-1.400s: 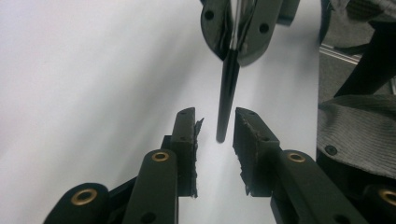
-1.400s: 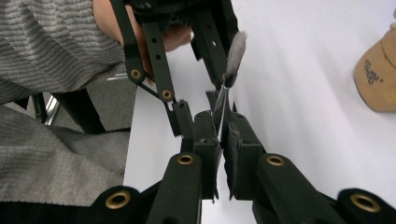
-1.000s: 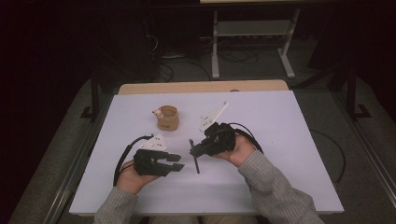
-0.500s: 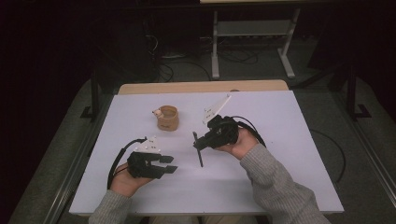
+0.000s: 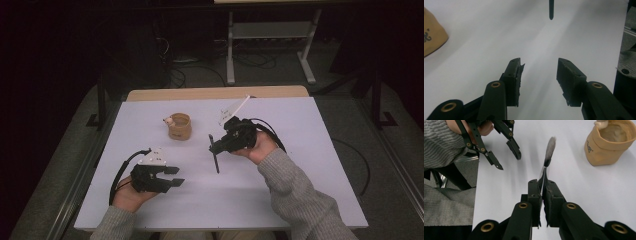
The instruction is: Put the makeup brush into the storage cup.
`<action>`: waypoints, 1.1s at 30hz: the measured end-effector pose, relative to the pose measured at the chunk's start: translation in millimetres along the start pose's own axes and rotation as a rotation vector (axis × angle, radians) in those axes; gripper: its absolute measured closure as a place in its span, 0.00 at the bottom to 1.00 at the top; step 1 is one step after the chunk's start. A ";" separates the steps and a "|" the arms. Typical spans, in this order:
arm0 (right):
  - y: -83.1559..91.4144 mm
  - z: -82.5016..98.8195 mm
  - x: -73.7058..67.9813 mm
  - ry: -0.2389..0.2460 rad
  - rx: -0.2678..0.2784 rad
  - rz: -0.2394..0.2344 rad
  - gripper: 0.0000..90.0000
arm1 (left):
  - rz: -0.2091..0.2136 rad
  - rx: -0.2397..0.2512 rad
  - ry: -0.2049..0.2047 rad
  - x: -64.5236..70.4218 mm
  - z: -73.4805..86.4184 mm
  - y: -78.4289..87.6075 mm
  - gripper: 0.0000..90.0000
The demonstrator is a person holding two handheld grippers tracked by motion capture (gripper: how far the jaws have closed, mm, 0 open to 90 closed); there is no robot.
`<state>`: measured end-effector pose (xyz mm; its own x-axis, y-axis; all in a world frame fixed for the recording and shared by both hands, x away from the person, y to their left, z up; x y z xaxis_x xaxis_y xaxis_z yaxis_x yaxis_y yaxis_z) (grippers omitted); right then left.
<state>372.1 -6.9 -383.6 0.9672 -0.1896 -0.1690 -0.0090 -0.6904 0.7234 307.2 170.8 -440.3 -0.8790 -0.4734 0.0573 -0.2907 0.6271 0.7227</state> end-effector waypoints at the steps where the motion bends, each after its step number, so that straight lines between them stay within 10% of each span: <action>1: 0.0 -0.2 0.6 -0.008 -0.001 -0.003 0.92 | -0.001 0.000 0.006 -0.8 0.4 1.1 0.59; 33: 7.0 -45.7 29.2 0.014 0.020 0.017 0.92 | -0.046 -0.015 0.040 -12.5 6.6 5.0 0.43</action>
<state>411.8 14.6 -352.9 0.9704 -0.1913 -0.1472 -0.0301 -0.7009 0.7127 314.2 183.9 -441.9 -0.8489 -0.5261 0.0506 -0.3246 0.5946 0.7356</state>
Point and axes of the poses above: each handheld gripper's, and its own axes: y roughly backward along the jaws, z roughly out of its underside, x roughly to its right, the point moved 8 cm from there along -y, roughly forward along the jaws, and after that the axes turned 2 degrees about -x, right-handed, at the moved point
